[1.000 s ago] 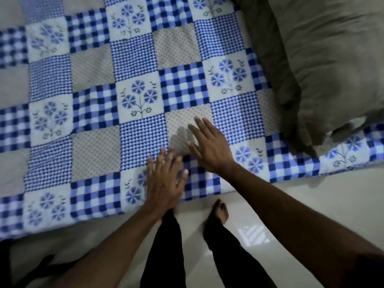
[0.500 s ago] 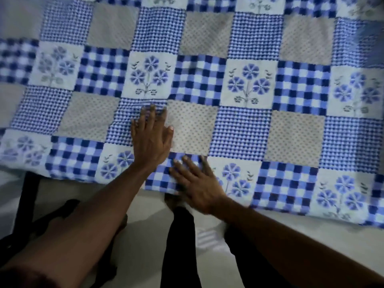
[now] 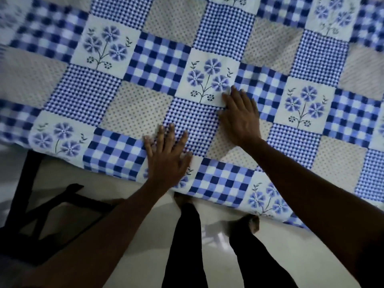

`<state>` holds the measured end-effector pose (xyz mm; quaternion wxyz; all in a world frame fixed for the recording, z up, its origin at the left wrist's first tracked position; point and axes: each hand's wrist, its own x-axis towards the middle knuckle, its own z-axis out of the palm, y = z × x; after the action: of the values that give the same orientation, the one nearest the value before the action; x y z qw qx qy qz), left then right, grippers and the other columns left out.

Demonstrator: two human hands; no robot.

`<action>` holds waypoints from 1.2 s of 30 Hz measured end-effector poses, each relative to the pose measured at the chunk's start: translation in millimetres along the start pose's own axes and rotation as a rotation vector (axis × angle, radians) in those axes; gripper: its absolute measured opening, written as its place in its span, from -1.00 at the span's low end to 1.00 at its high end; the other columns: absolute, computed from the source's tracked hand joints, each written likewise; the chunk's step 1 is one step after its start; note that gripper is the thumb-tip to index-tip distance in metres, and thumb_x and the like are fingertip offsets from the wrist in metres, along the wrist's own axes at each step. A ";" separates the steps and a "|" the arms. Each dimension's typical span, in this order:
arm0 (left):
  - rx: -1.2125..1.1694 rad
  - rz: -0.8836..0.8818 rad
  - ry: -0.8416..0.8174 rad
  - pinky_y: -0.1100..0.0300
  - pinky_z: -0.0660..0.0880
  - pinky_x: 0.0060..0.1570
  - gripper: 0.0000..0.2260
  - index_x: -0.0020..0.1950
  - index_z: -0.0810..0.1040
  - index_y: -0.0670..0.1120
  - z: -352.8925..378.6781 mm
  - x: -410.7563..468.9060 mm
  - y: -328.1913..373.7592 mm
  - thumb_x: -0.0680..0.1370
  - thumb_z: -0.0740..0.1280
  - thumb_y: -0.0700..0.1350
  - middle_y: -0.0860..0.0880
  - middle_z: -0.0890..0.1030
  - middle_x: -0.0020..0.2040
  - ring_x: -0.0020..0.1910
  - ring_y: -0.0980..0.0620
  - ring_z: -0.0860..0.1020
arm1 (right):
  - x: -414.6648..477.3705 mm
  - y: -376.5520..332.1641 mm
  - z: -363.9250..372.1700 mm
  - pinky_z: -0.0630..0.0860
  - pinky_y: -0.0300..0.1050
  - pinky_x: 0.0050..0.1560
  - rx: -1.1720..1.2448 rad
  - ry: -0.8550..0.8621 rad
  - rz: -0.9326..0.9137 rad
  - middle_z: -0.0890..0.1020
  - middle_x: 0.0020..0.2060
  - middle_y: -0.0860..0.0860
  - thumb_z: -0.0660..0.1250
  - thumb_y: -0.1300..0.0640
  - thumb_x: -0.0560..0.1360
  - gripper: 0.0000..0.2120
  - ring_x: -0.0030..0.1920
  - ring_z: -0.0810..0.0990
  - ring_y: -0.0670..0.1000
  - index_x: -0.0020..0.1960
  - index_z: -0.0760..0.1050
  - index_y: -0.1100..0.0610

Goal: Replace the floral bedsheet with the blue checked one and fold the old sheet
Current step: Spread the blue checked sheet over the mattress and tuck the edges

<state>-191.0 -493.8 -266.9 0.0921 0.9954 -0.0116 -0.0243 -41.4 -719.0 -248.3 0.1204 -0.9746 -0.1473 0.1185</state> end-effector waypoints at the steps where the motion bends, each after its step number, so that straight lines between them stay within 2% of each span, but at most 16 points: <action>1: -0.010 0.046 -0.021 -0.39 -0.01 0.45 -0.43 0.60 0.18 0.08 -2.4 -11.4 -2.4 0.63 0.14 0.25 -0.10 0.11 0.62 0.61 -0.17 0.03 | -5.3 -3.9 1.8 0.04 0.26 0.56 -0.004 -0.018 0.018 0.14 0.62 0.07 -0.07 -0.26 0.67 -0.41 0.61 0.08 0.13 0.60 0.18 0.01; 3: -0.007 0.121 -0.064 -0.39 0.01 0.44 -0.43 0.60 0.17 0.10 -7.2 -35.5 -9.0 0.63 0.15 0.24 -0.10 0.11 0.62 0.61 -0.16 0.03 | -31.7 -12.9 9.6 0.01 0.25 0.57 -0.019 -0.057 0.021 0.10 0.62 0.04 -0.07 -0.25 0.68 -0.43 0.61 0.06 0.10 0.61 0.13 -0.02; 5: -0.012 0.163 -0.052 -0.39 0.06 0.43 -0.47 0.57 0.28 0.09 -10.7 -54.8 -17.8 0.62 0.20 0.20 -0.10 0.20 0.60 0.59 -0.15 0.12 | -70.0 -21.6 16.0 0.04 0.24 0.56 -0.020 -0.069 0.003 0.13 0.62 0.05 -0.03 -0.23 0.68 -0.44 0.60 0.09 0.10 0.62 0.13 -0.02; 9: -0.124 0.151 0.024 -0.27 0.19 0.40 -0.66 0.31 0.60 0.00 -18.4 -59.0 -23.3 0.61 0.26 0.09 -0.11 0.52 0.36 0.38 -0.19 0.44 | -138.8 -42.2 20.4 0.25 0.18 0.45 0.005 -0.055 -0.052 0.38 0.49 0.07 0.13 -0.15 0.67 -0.51 0.44 0.36 0.17 0.52 0.35 0.03; 12: -0.168 0.170 0.072 -0.20 0.28 0.32 -0.73 0.22 0.63 -0.03 -27.0 -33.7 -8.3 0.61 0.27 0.04 -0.12 0.56 0.25 0.27 -0.20 0.49 | -177.6 -55.8 23.1 0.34 0.13 0.32 0.012 -0.096 -0.151 0.49 0.34 0.06 0.19 -0.14 0.65 -0.56 0.29 0.46 0.16 0.43 0.46 0.06; 15: -0.144 0.211 0.051 -0.23 0.25 0.35 -0.69 0.32 0.57 -0.01 -29.1 5.0 18.5 0.63 0.25 0.05 -0.12 0.50 0.38 0.39 -0.20 0.42 | -186.1 -48.9 19.1 0.42 0.06 0.07 0.055 -0.103 -0.218 0.57 0.17 0.02 0.22 -0.10 0.63 -0.68 0.10 0.54 0.15 0.24 0.59 0.05; 17: -0.122 0.240 -0.027 -0.30 0.14 0.43 -0.59 0.47 0.44 0.04 -27.8 27.5 39.3 0.65 0.20 0.11 -0.10 0.34 0.53 0.53 -0.18 0.25 | -171.6 -39.3 10.2 0.42 0.04 -0.10 0.069 -0.005 -0.230 0.62 0.01 0.03 0.27 -0.01 0.60 -0.78 -0.06 0.56 0.17 0.03 0.64 0.07; 19: -0.076 0.303 -0.105 -0.35 0.03 0.45 -0.52 0.56 0.29 0.08 -24.8 44.1 58.8 0.65 0.15 0.15 -0.08 0.16 0.61 0.60 -0.17 0.08 | -147.5 -27.2 -0.8 0.43 0.06 -0.15 0.074 0.117 -0.185 0.63 -0.06 0.05 0.30 0.04 0.58 -0.81 -0.13 0.55 0.19 -0.05 0.64 0.10; 20: -0.049 0.333 -0.130 -0.38 -0.01 0.45 -0.51 0.58 0.24 0.09 -21.6 51.9 71.9 0.66 0.13 0.17 -0.07 0.11 0.63 0.61 -0.17 0.03 | -135.7 -13.8 -6.1 0.45 0.08 -0.13 0.076 0.159 -0.144 0.64 -0.02 0.07 0.28 0.04 0.58 -0.80 -0.09 0.56 0.20 -0.01 0.64 0.11; 22: -0.011 0.312 -0.177 -0.44 -0.05 0.42 -0.48 0.60 0.19 0.11 -14.1 57.7 80.2 0.65 0.08 0.20 -0.05 0.05 0.64 0.61 -0.18 -0.03 | -113.5 5.0 -7.6 0.48 0.11 0.07 0.064 0.135 -0.067 0.60 0.22 0.11 0.22 -0.02 0.60 -0.68 0.15 0.55 0.22 0.22 0.59 0.12; 24: 0.032 0.285 -0.216 -0.46 -0.05 0.40 -0.45 0.62 0.12 0.10 -5.5 58.4 89.9 0.64 0.05 0.22 -0.05 0.00 0.64 0.61 -0.19 -0.07 | -106.3 29.8 -3.6 0.34 0.14 0.36 0.022 0.044 -0.011 0.41 0.48 0.10 0.19 -0.12 0.63 -0.50 0.45 0.37 0.19 0.49 0.40 0.08; 26: 0.068 0.292 -0.236 -0.46 -0.05 0.40 -0.43 0.63 0.07 0.08 0.5 48.2 97.9 0.65 0.01 0.24 -0.08 -0.02 0.64 0.61 -0.20 -0.09 | -119.1 45.8 7.8 0.17 0.21 0.52 -0.010 -0.021 -0.027 0.24 0.58 0.07 0.17 -0.19 0.63 -0.41 0.58 0.18 0.15 0.58 0.25 0.03; 28: 0.071 0.340 -0.237 -0.47 -0.06 0.40 -0.40 0.63 0.05 0.05 2.1 25.9 103.1 0.65 0.00 0.28 -0.10 -0.02 0.64 0.61 -0.21 -0.08 | -148.9 49.0 20.2 0.08 0.26 0.54 -0.015 -0.029 -0.026 0.17 0.61 0.06 0.16 -0.21 0.64 -0.41 0.61 0.09 0.13 0.60 0.21 0.00; 32: 0.021 0.544 -0.284 -0.50 0.01 0.36 -0.36 0.63 0.04 0.07 -0.6 -45.6 105.9 0.62 0.09 0.29 -0.08 0.02 0.64 0.61 -0.18 -0.02 | -236.0 43.4 35.9 0.10 0.34 0.51 -0.048 -0.070 -0.006 0.08 0.63 0.05 0.18 -0.17 0.66 -0.39 0.63 0.00 0.12 0.63 0.14 -0.01; 36: -0.007 0.539 -0.328 -0.47 0.02 0.40 -0.41 0.62 0.11 0.08 -3.2 -88.4 108.7 0.64 0.10 0.27 -0.06 0.05 0.64 0.61 -0.16 0.01 | -274.3 39.2 32.9 0.14 0.38 0.48 -0.046 -0.115 -0.047 0.10 0.62 0.06 0.09 -0.19 0.67 -0.42 0.62 0.04 0.13 0.63 0.13 -0.01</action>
<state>-281.2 -597.6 -239.7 0.0954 0.9389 -0.2897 -0.1593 -294.8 -835.4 -236.3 0.0921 -0.9649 -0.1796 0.1682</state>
